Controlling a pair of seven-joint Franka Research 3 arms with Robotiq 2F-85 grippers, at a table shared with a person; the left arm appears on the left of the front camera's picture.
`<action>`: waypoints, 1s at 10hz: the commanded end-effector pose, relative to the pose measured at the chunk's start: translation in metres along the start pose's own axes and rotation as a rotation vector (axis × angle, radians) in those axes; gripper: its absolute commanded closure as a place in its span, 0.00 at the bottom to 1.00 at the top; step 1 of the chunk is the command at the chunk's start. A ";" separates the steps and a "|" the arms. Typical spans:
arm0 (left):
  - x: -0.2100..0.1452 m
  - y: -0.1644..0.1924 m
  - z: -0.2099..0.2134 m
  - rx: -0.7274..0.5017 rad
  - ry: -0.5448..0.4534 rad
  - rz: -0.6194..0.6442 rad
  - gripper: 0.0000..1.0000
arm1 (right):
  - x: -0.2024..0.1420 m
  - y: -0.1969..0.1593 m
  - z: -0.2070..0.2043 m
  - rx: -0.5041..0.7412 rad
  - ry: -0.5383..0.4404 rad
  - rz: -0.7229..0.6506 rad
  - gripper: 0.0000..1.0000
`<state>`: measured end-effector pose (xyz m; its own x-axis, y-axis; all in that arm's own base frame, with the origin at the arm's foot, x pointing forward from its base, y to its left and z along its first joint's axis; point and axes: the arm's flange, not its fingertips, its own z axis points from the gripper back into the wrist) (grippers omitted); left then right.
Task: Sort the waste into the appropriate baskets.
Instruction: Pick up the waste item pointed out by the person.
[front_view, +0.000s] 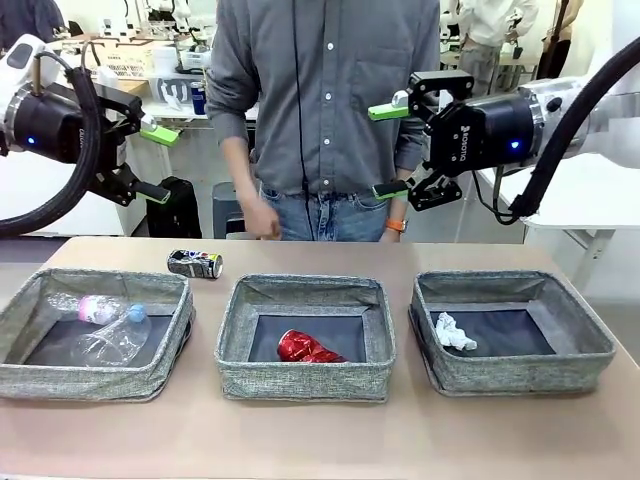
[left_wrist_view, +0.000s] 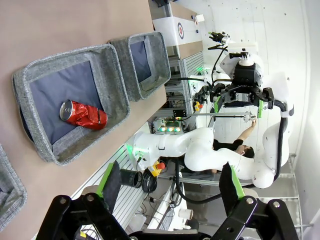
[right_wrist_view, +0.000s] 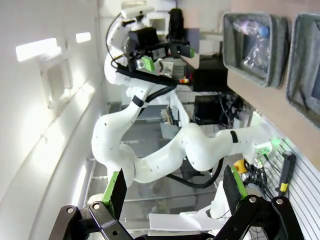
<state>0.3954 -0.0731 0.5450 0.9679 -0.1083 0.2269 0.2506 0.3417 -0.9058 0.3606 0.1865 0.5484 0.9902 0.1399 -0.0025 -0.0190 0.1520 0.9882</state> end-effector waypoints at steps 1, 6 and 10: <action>-0.001 -0.003 0.001 0.008 0.006 0.011 0.00 | 0.001 0.001 -0.004 0.025 -0.021 -0.009 0.00; -0.001 -0.003 0.001 0.008 0.006 0.011 0.00 | 0.001 0.001 -0.004 0.025 -0.021 -0.009 0.00; 0.002 -0.016 0.000 0.354 -0.127 -0.301 0.00 | 0.001 0.001 -0.004 0.025 -0.021 -0.009 0.00</action>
<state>0.3945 -0.0722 0.5586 0.9179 -0.1294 0.3750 0.3920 0.4409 -0.8074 0.3607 0.1866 0.5481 0.9902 0.1396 -0.0031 -0.0184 0.1522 0.9882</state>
